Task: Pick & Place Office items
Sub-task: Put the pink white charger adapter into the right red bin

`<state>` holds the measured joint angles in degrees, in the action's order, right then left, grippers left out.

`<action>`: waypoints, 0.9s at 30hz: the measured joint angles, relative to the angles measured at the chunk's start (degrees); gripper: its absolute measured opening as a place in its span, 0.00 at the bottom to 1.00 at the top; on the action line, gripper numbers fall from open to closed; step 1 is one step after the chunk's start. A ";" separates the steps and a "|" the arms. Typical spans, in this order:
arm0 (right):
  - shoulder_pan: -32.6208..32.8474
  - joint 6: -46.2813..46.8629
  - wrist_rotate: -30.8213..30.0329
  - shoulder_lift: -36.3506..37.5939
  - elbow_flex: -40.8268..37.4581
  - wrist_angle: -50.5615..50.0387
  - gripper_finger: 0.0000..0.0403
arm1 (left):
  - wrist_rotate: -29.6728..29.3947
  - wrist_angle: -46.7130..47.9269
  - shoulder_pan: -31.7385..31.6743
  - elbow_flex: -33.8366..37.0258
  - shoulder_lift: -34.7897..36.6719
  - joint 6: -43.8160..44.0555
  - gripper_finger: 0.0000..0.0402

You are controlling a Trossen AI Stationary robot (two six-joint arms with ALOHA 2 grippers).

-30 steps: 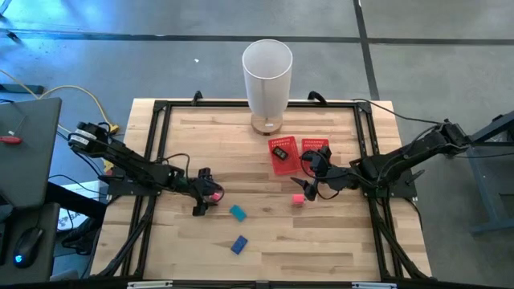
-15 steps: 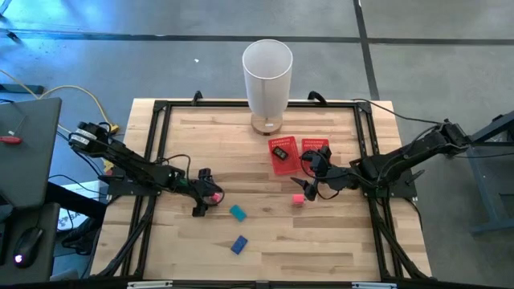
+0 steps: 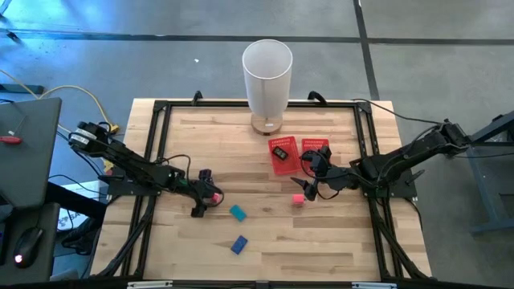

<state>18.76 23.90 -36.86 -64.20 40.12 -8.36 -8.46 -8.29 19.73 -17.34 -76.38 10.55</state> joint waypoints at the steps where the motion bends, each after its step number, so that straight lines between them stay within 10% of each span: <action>1: 0.00 0.00 0.01 0.00 0.00 0.00 0.91 | 0.15 0.04 0.00 0.00 0.00 -0.02 0.67; 12: 0.00 0.00 0.00 0.00 0.00 0.00 0.91 | -0.07 0.24 0.05 0.07 -0.02 -0.75 0.31; 27: -0.02 0.30 3.84 0.00 0.02 1.47 0.91 | -10.25 -2.83 3.14 -1.32 -0.21 -3.51 0.31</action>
<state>18.74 24.20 -33.02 -64.20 40.14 -6.89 -18.71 -11.13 22.86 -18.66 -76.58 7.04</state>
